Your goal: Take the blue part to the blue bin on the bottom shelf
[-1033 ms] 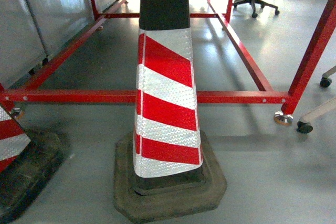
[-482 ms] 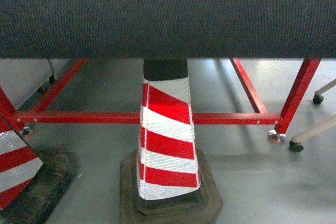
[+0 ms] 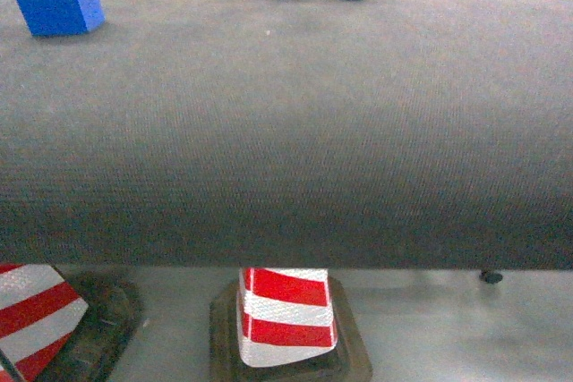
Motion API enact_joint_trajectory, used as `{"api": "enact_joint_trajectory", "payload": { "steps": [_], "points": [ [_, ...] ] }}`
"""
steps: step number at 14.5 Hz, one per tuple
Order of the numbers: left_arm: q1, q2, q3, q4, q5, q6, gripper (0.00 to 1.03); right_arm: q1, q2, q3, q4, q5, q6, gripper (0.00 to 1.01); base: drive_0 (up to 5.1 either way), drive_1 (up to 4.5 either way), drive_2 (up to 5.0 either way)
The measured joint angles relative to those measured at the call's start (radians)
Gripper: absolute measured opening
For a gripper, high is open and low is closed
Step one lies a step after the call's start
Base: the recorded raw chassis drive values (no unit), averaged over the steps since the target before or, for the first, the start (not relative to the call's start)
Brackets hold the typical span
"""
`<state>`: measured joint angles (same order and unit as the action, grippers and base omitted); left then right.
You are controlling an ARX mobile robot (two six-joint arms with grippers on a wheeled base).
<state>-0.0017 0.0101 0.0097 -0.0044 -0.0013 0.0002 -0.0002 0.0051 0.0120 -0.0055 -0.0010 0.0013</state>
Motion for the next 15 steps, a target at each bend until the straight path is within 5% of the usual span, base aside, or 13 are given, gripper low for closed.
{"api": "enact_joint_trajectory", "payload": {
  "steps": [15],
  "points": [
    [0.0, 0.0, 0.0, 0.003, 0.001, 0.0, 0.98, 0.0, 0.0, 0.0, 0.002, 0.001, 0.001, 0.98, 0.0, 0.0, 0.0]
  ]
}}
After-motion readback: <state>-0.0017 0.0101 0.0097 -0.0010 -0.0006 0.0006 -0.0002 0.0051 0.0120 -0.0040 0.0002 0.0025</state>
